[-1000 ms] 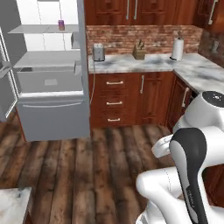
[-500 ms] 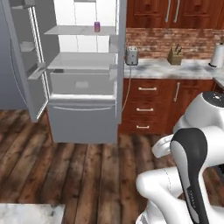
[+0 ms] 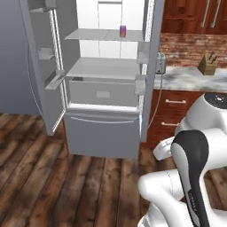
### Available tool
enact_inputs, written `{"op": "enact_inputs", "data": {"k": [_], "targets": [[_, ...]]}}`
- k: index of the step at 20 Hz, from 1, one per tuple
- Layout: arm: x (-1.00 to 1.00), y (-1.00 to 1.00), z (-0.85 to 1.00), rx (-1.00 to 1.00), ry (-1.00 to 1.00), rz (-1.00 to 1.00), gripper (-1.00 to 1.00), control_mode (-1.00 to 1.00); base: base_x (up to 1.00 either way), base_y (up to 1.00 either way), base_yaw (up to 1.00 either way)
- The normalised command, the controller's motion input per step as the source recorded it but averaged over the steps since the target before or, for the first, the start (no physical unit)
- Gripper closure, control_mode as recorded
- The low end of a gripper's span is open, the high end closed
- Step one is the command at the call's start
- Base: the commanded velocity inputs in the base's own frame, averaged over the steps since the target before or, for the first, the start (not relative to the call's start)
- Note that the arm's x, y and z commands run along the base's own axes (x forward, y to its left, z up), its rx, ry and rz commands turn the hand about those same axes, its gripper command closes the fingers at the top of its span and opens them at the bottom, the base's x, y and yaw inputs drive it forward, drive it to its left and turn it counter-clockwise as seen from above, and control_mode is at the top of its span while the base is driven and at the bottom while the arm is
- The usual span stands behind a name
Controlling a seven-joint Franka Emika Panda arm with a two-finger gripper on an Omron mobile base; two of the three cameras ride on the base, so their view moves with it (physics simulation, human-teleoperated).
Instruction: Open the fridge, grab two sodas, and place both sodas inside the bowl with ice on the dining counter.
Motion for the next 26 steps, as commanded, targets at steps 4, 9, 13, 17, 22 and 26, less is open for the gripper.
{"op": "enact_inputs", "data": {"k": [4, 9, 13, 17, 22, 26], "targets": [[0.00, 0.00, 0.00, 0.00, 0.00, 0.00, -1.00, 1.00, 1.00, 0.00, 0.24], [0.00, 0.00, 0.00, 0.00, 0.00, 0.00, -1.00, 1.00, 0.98, 0.13, 0.19], [0.00, 0.00, 0.00, 0.00, 0.00, 0.00, -1.00, 1.00, 0.69, 0.38, 0.07], [0.00, 0.00, 0.00, 0.00, 0.00, 0.00, -1.00, 1.00, 0.54, 0.51, 0.00], [0.00, 0.00, 0.00, 0.00, 0.00, 0.00, -1.00, 1.00, 0.50, 0.50, -0.08], [0.00, 0.00, 0.00, 0.00, 0.00, 0.00, -1.00, 1.00, 0.52, 0.26, -0.20]]}}
